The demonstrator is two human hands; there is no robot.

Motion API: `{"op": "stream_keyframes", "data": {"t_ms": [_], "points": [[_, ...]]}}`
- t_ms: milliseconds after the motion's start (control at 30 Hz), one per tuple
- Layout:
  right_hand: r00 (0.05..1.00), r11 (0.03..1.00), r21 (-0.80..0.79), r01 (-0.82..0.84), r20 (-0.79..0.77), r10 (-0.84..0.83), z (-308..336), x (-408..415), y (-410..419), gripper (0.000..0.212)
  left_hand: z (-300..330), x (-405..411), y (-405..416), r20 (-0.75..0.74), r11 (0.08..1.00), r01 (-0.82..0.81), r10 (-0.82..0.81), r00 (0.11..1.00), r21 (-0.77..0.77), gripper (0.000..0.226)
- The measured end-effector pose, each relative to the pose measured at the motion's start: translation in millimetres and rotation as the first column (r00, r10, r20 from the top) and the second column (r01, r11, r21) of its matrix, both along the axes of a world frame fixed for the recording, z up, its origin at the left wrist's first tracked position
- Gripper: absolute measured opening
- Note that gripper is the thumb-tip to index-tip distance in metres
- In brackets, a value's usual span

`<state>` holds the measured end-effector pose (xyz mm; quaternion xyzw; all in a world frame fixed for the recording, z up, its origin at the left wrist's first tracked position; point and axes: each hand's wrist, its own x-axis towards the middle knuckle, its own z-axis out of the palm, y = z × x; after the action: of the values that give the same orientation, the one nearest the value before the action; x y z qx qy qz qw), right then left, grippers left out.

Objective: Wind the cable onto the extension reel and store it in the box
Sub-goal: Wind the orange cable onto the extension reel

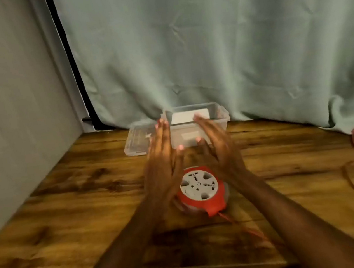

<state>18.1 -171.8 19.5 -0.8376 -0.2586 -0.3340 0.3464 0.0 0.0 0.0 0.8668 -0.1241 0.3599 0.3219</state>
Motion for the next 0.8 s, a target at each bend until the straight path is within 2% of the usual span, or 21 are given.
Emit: {"op": "stream_keyframes", "data": {"t_ms": [67,133,167,233,300,367,433,567,800], "points": [[0.994,0.996,-0.075,-0.05,-0.099,0.042,-17,-3,-2,0.038,-24,-9,-2,-0.136,1.0,0.003,0.0,0.991,0.023,0.062],[0.96,0.972,-0.217,-0.089,-0.279,0.026,-32,-12,-8,0.03,-55,-17,0,-0.269,0.999,0.024,-0.014,0.963,0.036,0.065],[0.949,0.951,-0.296,-0.093,-0.316,-0.006,-32,-13,-12,0.03,-63,-18,3,-0.323,0.999,0.026,-0.012,0.946,0.039,0.065],[0.943,0.899,-0.43,-0.082,-0.324,-0.069,-25,-15,-20,0.037,-67,-16,8,-0.364,0.994,-0.023,0.061,0.929,0.109,0.063],[0.92,0.863,-0.498,-0.09,-0.374,-0.119,-19,-19,-26,0.045,-69,-14,9,-0.348,0.972,-0.081,0.156,0.925,0.222,0.058],[0.884,0.823,-0.557,-0.114,-0.435,-0.172,-16,-18,-30,0.057,-69,-13,6,-0.334,0.959,-0.101,0.189,0.923,0.265,0.049],[0.865,0.803,-0.584,-0.12,-0.459,-0.205,-15,-13,-32,0.063,-67,-10,3,-0.339,0.962,-0.084,0.171,0.925,0.258,0.044],[0.835,0.843,-0.529,-0.094,-0.503,-0.223,-17,-7,-32,0.049,-67,-8,3,-0.38,0.983,-0.062,0.126,0.916,0.175,0.038],[0.823,0.843,-0.537,0.035,-0.462,-0.329,-19,-19,-19,0.054,-63,-10,2,-0.369,0.982,-0.076,0.136,0.919,0.174,0.039]]}}
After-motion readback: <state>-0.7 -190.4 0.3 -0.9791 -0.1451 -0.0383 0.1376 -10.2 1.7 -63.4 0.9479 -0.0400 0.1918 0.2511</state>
